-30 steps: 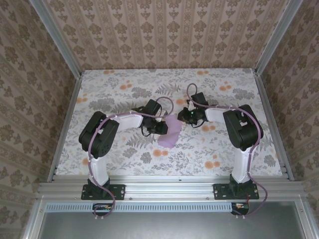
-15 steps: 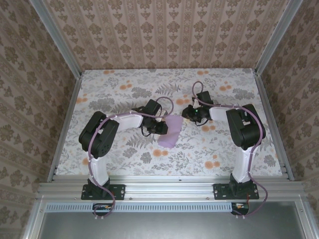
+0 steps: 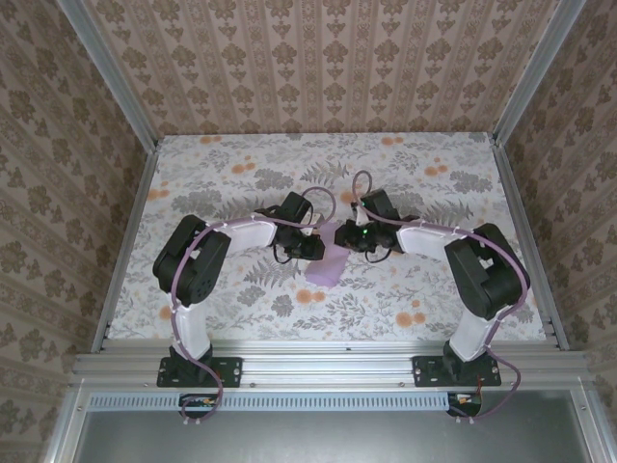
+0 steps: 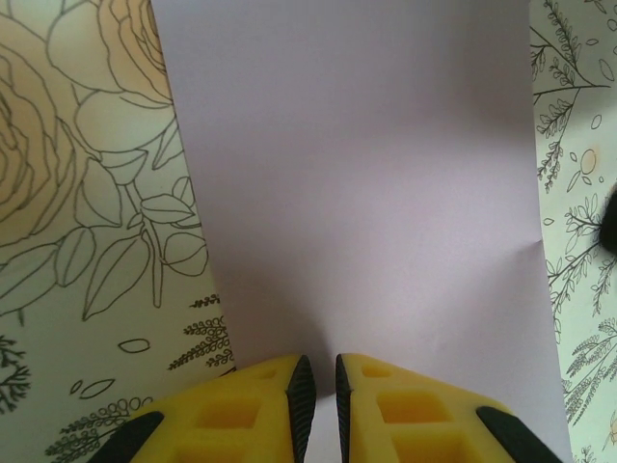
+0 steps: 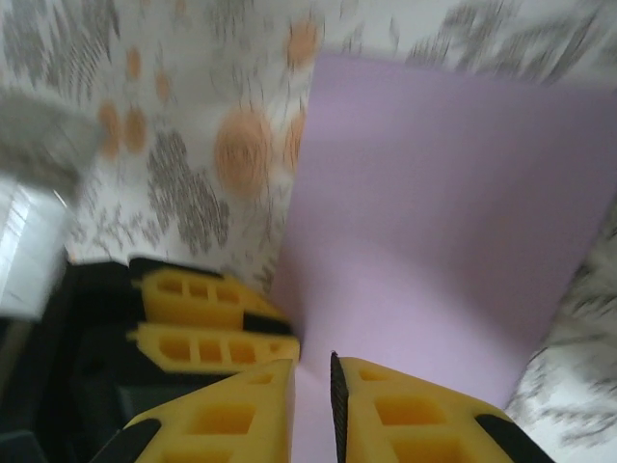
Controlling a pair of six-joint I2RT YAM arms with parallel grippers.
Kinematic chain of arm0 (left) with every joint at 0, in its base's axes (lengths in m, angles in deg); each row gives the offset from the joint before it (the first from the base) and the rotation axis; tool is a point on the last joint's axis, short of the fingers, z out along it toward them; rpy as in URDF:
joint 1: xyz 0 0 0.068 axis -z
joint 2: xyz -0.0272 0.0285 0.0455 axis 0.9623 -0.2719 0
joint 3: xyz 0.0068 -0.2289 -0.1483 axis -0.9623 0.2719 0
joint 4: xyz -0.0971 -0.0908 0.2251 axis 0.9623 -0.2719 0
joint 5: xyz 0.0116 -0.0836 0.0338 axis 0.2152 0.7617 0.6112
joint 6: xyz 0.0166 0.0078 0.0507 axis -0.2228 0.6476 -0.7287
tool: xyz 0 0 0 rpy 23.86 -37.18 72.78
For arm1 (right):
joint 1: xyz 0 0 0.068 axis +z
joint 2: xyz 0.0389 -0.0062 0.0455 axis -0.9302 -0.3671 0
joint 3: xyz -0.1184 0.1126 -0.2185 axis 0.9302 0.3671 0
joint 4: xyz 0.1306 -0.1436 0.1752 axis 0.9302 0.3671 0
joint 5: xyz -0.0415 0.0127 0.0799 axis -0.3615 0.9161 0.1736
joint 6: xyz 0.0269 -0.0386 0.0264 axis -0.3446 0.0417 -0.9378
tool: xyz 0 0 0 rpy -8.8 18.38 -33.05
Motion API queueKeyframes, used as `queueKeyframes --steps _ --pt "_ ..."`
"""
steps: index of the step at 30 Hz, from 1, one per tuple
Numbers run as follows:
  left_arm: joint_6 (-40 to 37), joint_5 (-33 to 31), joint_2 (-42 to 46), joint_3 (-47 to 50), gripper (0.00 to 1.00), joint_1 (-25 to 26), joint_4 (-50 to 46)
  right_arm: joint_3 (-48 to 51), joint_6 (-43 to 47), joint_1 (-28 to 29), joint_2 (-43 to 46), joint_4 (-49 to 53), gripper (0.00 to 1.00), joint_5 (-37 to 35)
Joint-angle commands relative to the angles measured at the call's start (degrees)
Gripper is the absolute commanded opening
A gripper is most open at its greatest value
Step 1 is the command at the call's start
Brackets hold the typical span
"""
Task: Fold a paper plane with a square sheet of paper (pick it up from the middle)
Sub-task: Fold the square sheet of paper in half at the center of the table.
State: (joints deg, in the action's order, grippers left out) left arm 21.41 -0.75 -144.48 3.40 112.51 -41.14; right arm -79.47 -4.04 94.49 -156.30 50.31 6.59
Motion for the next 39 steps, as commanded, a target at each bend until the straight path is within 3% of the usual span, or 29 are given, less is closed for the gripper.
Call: queueKeyframes --steps 1,13,30,39 --pt "-0.95 -3.34 -4.87 1.88 0.2 0.53 -7.39 1.18 -1.71 1.09 -0.85 1.7 0.21 0.19" --pt "-1.47 -4.11 -5.24 1.53 0.19 0.63 -7.83 3.14 -0.16 1.84 -4.95 2.94 0.21 -0.55" --pt "-2.47 -4.49 -6.77 -0.26 0.17 0.52 -9.64 9.96 2.67 1.93 1.58 6.65 0.21 -0.07" --pt "-2.7 -4.4 -6.75 -0.27 0.17 0.5 -9.87 8.02 -2.71 3.79 4.95 -0.32 0.21 3.74"
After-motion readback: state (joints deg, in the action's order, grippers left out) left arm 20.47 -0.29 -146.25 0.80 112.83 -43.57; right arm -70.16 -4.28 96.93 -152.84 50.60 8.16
